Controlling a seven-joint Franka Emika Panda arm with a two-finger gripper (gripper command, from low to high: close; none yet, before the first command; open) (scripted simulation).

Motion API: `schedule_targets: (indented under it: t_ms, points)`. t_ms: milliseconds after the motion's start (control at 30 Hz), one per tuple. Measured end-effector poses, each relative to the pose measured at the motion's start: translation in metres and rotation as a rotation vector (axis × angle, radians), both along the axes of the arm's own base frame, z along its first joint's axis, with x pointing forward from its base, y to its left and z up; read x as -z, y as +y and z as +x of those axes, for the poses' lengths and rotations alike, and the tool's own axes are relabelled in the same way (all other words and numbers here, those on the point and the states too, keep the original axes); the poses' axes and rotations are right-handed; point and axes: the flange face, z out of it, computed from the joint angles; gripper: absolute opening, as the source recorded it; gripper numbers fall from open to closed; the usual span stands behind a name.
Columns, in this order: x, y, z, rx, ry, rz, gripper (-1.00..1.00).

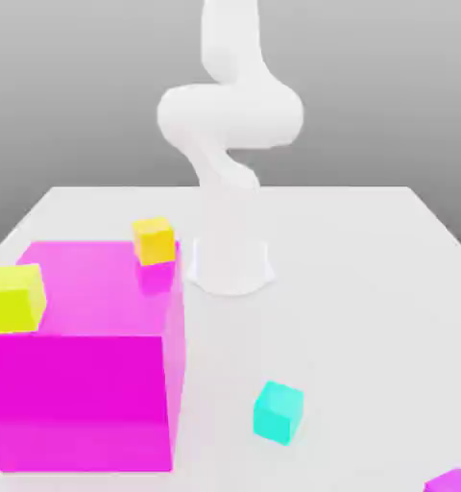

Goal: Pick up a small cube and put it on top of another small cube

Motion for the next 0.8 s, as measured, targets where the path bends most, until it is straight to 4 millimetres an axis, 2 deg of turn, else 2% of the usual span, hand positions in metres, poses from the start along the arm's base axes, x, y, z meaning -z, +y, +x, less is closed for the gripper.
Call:
schedule_targets:
  t_ms: [67,167,333,500,667,733,800]
  points:
    - [0.045,0.006,0.025,-0.083,0.07,-0.053,0.0]
    - [0.112,0.017,0.052,-0.205,0.166,-0.123,0.0]
    - [0.225,0.034,0.071,-0.419,0.319,-0.223,0.0]
    - [0.336,0.049,0.061,-0.647,0.466,-0.304,0.0]
    - [0.436,0.06,0.025,-0.893,0.605,-0.366,0.0]
    - [0.466,0.061,0.014,-0.947,0.636,-0.375,0.0]
    - [0.488,0.06,0.012,-0.96,0.644,-0.377,0.0]
